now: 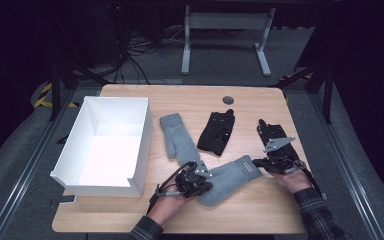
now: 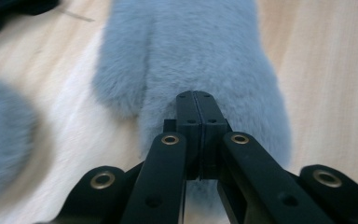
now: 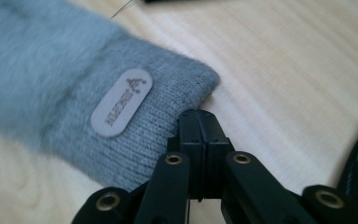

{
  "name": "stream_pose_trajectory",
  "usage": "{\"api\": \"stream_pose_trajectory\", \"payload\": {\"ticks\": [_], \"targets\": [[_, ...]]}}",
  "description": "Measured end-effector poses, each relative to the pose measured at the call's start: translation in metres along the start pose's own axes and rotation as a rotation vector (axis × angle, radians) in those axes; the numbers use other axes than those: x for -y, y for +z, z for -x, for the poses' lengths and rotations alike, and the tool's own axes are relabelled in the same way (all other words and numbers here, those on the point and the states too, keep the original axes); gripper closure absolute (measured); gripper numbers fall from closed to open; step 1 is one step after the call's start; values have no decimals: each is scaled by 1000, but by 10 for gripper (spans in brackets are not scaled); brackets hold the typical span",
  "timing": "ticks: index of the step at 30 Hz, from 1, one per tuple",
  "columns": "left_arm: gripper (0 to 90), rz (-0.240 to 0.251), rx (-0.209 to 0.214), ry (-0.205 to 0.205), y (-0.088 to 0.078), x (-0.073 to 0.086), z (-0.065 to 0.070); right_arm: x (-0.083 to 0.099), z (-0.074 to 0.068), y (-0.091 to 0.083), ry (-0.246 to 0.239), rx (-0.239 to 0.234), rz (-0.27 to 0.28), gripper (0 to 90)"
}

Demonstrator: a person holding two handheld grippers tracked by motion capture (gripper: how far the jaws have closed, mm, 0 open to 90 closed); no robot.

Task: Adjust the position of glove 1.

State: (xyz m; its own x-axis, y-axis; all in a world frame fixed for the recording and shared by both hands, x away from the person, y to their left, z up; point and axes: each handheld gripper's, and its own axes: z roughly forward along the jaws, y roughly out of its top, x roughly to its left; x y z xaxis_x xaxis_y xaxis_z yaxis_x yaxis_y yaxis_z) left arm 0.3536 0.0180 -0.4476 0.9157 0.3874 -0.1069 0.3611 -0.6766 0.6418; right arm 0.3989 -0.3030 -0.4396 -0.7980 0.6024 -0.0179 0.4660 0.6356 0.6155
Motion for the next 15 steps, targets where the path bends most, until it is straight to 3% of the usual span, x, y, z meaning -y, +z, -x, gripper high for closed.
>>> {"api": "stream_pose_trajectory", "payload": {"ticks": [7,10,12,15], "targets": [[900,16,-55,-37,-5,3,-15,22,-35,-17,-30,-58,-15,900],[900,38,-55,-68,-9,3,-19,28,-50,-21,-50,-89,-22,900],[900,42,-51,-71,-14,3,-20,29,-53,-23,-51,-81,-30,900],[900,59,-29,-62,-23,3,-17,27,-52,-31,-50,-63,4,900]]}}
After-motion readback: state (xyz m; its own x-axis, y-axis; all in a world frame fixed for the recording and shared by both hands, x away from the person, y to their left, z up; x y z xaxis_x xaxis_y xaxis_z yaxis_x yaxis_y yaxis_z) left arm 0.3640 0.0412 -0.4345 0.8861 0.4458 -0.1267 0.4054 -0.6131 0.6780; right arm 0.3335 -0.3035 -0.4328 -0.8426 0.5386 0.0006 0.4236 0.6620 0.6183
